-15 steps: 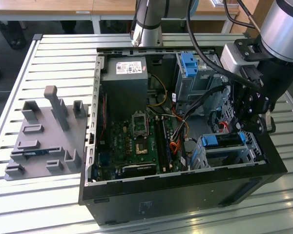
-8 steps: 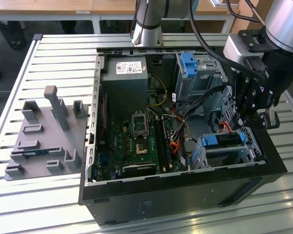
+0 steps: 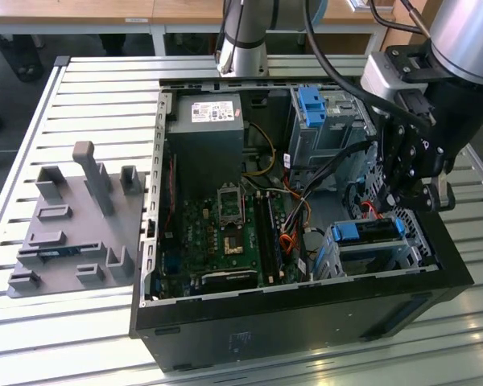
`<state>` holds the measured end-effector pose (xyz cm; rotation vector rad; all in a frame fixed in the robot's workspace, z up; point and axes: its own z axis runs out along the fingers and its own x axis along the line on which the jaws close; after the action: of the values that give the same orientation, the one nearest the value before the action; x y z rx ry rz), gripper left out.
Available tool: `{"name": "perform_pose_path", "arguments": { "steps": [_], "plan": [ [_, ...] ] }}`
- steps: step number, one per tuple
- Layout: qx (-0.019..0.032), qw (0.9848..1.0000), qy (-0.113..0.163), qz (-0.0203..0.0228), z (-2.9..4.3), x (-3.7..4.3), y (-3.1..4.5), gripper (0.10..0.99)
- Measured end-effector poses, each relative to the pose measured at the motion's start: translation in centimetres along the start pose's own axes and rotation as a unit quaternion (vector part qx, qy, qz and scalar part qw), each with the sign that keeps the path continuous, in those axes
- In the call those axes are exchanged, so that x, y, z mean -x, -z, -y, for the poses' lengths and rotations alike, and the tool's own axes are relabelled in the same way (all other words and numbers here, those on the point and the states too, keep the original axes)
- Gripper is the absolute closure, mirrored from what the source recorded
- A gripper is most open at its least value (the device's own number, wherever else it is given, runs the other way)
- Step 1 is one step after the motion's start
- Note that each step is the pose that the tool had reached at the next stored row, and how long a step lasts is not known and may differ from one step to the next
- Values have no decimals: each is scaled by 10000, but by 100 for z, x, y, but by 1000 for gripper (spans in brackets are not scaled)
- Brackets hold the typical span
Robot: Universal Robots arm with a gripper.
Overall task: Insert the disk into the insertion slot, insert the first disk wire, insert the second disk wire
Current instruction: 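Insert the second disk wire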
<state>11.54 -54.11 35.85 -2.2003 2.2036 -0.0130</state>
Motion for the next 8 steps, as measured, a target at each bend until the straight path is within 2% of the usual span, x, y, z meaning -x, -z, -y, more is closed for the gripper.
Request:
{"name": "perform_pose_path", "arguments": {
  "steps": [4, 8],
  "plan": [
    [0, 10000, 0, 1, -103, 0, 2, 980],
    [0, 10000, -1, 5, -152, -1, 3, 980]
  ]
}}
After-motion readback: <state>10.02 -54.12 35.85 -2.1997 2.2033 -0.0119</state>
